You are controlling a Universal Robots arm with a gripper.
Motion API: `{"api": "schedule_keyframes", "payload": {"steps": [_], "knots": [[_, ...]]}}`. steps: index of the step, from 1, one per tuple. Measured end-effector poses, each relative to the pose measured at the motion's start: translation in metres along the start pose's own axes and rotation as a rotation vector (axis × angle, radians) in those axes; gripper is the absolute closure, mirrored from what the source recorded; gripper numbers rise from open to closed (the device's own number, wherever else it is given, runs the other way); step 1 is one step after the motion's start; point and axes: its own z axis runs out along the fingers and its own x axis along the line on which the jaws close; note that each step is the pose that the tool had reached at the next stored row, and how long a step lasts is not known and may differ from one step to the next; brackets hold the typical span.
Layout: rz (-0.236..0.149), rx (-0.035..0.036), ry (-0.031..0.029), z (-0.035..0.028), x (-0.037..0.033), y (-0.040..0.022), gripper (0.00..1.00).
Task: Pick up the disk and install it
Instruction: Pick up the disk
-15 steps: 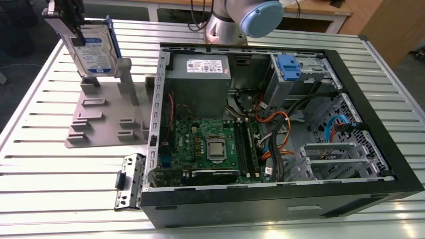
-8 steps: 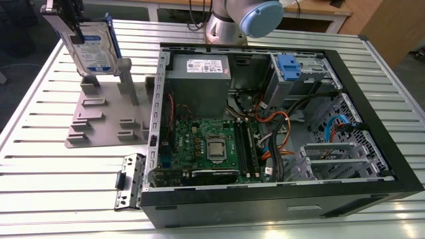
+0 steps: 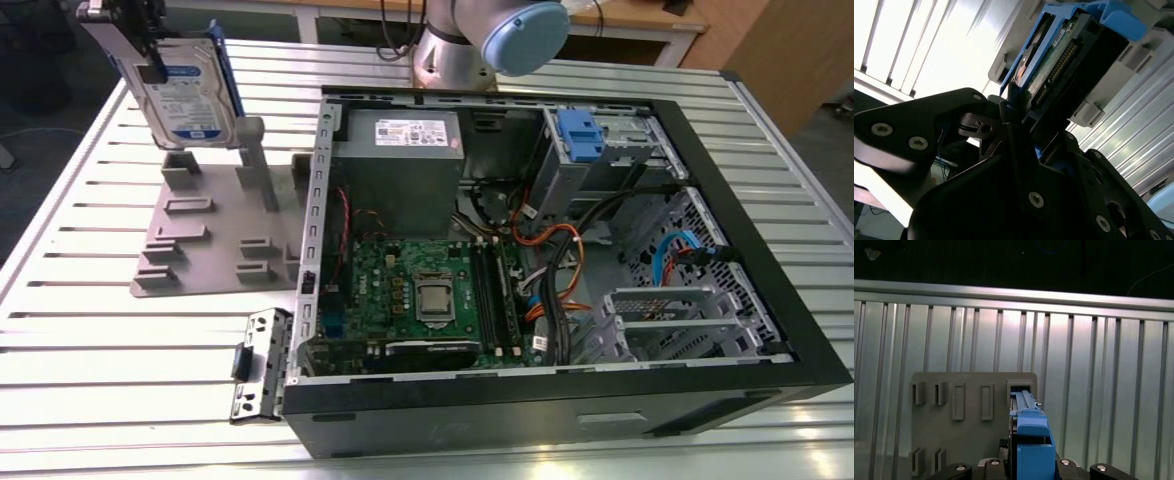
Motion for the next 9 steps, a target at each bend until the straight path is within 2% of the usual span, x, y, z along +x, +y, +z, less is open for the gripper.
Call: {"api": "schedule_keyframes", "payload": {"steps": [9], "knots": [[0.000,0.0000,0.0000,-0.0069,0.0001,0.0000,0.64]]}}
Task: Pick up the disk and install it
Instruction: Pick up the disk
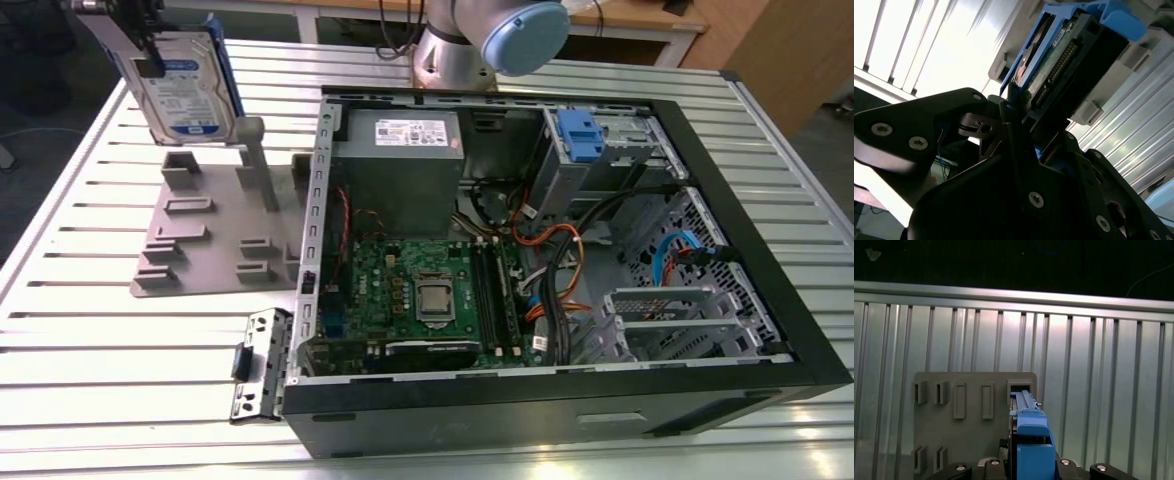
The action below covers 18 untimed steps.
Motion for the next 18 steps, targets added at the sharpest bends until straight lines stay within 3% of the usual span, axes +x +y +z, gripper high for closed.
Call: {"api": "schedule_keyframes", "payload": {"steps": [18], "knots": [[0.000,0.0001,0.0000,-0.0111,0.0001,0.0000,0.64]]}}
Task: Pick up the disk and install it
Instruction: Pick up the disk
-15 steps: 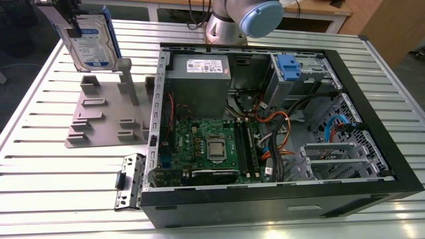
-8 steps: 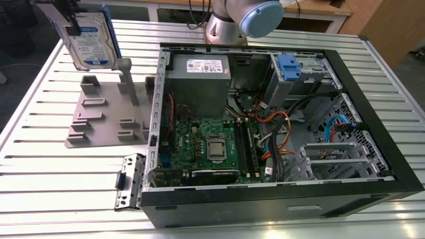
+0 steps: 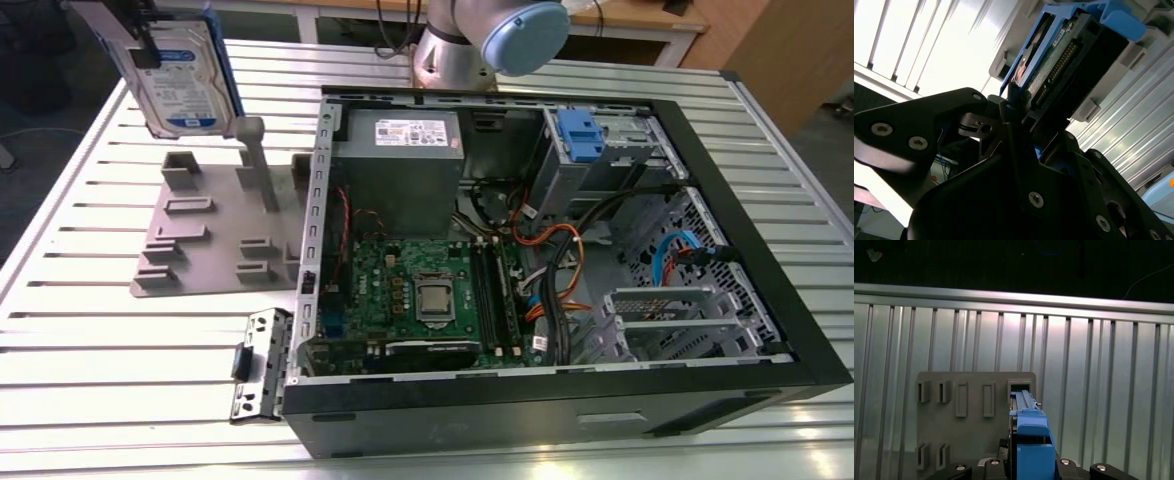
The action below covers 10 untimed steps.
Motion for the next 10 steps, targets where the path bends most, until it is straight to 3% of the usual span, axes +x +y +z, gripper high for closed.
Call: {"api": "schedule_keyframes", "payload": {"steps": [10], "knots": [[0.000,-0.0001,0.0000,-0.0057,0.0001,0.0000,0.64]]}}
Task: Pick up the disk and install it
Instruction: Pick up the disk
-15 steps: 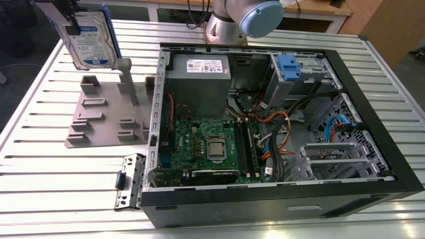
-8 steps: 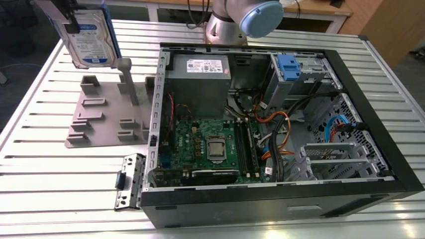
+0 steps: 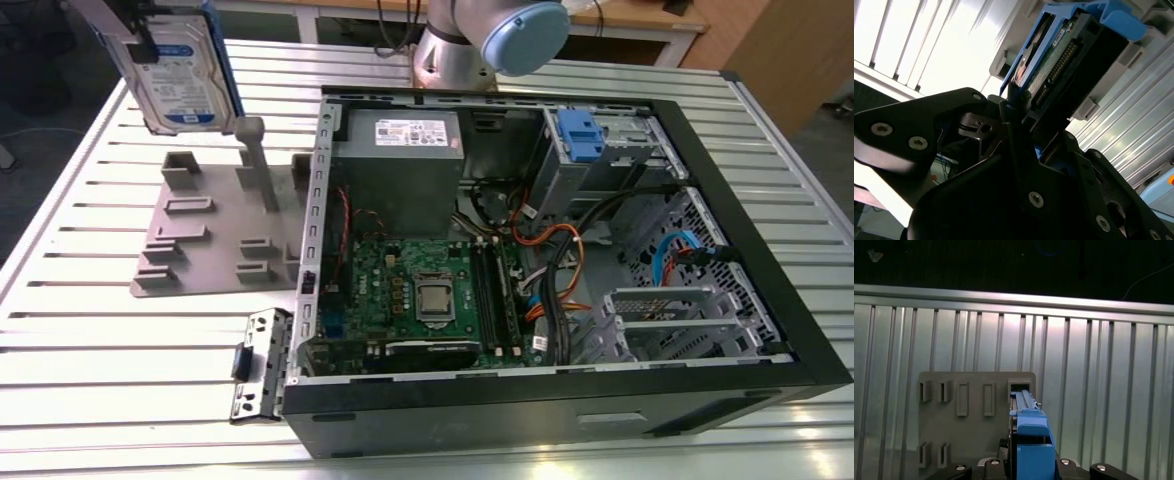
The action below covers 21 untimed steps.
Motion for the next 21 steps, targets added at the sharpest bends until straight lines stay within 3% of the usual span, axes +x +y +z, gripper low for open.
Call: {"api": "schedule_keyframes", "payload": {"steps": [21], "knots": [[0.000,0.0000,0.0000,-0.0138,0.0001,0.0000,0.64]]}}
